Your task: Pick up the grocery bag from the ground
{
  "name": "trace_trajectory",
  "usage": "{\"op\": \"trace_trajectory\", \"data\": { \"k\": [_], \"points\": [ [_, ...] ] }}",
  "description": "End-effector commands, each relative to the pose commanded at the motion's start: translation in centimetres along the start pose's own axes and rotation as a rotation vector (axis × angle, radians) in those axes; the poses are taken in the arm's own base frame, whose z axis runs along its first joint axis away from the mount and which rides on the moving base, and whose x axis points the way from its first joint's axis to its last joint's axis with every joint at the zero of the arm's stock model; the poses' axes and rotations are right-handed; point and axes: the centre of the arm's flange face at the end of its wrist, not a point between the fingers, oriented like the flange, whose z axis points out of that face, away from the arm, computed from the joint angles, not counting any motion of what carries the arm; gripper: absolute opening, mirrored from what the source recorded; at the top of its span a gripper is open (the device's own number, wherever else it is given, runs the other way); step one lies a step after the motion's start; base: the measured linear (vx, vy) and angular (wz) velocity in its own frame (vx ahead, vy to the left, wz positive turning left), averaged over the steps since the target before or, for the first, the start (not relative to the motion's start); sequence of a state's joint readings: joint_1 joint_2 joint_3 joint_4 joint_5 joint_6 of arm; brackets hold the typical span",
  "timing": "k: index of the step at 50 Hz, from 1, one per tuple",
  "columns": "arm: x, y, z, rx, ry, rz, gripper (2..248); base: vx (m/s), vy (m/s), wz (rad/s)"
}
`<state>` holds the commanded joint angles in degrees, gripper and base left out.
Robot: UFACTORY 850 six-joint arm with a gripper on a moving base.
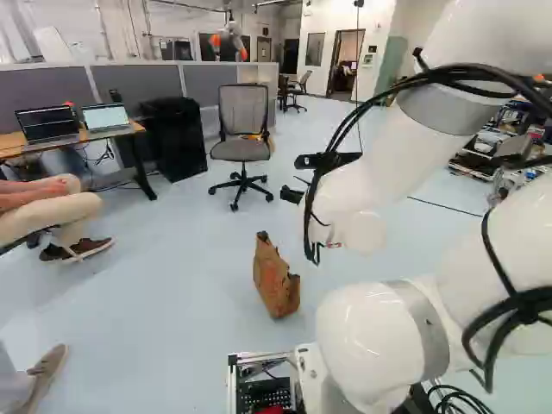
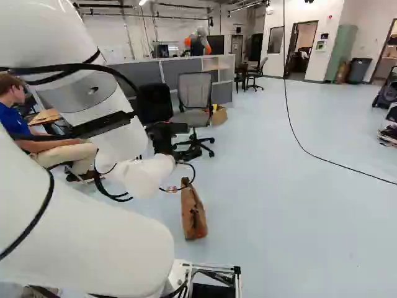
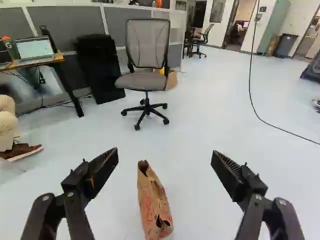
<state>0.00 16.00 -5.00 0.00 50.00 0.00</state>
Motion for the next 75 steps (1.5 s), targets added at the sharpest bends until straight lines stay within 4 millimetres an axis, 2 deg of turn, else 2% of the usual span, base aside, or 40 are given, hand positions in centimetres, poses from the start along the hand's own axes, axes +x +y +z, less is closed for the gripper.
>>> {"op": "trace_trajectory", "data": {
  "k": [54,62,75],
  "points": [
    [0.0,0.0,0.1,0.001,0.0,0.0,247,0.0,0.0,0.0],
    [0.4,-0.3,0.7,0.01,-0.004,-0.004,247,0.0,0.0,0.0],
    [1.5,-1.3,3.0,0.041,-0.013,-0.014,247,0.0,0.0,0.0]
  ]
}}
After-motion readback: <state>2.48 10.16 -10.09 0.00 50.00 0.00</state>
